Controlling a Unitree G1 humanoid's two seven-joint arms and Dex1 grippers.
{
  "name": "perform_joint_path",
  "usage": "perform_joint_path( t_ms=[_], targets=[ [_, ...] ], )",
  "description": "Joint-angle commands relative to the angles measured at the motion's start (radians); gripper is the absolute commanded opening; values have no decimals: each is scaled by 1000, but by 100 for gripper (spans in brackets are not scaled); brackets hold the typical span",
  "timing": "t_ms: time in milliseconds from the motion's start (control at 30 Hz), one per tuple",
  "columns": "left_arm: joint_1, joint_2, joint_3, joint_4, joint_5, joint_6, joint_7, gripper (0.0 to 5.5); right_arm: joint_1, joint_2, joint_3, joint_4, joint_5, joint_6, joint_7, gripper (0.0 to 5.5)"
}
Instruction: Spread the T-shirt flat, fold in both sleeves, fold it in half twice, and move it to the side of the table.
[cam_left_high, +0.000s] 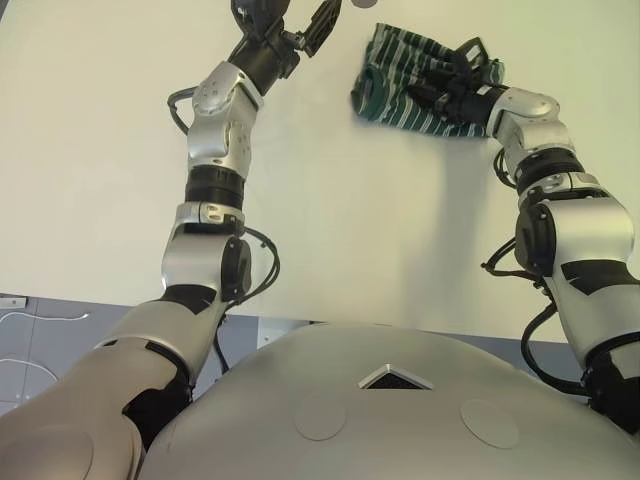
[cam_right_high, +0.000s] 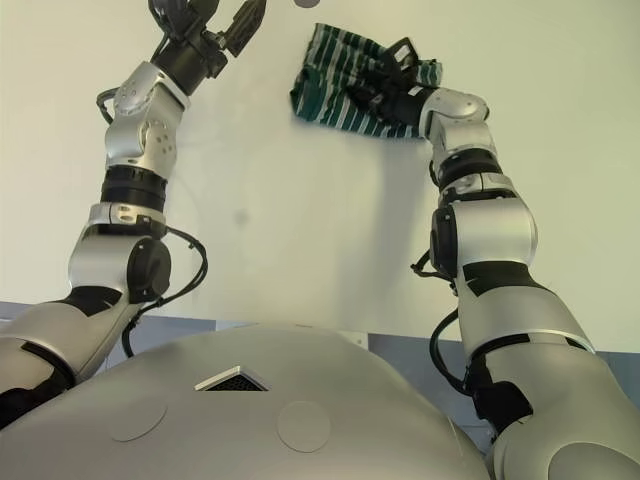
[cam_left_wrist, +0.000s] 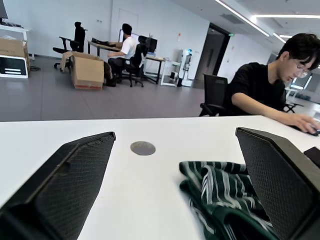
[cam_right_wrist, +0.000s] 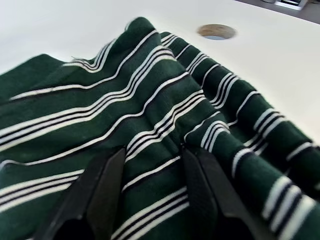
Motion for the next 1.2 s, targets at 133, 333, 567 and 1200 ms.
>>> perform_joint_path(
  t_ms=[133,333,567,1200],
  targets=[
    [190,-6,-5,-259,-1,98,104,537,306,-103,-420,55,276,14,-650,205],
    [167,10,-21,-261,66,53,181,537,166,-45,-340,-81,142,-250,-723,205],
    [139,54,23,-208,116,-18,292,537,145,56,-147,-252,-29,-426,-617,205],
    [98,132,6,-63,252,-154,427,537,223,136,-85,-340,-98,-410,-636,205]
  ],
)
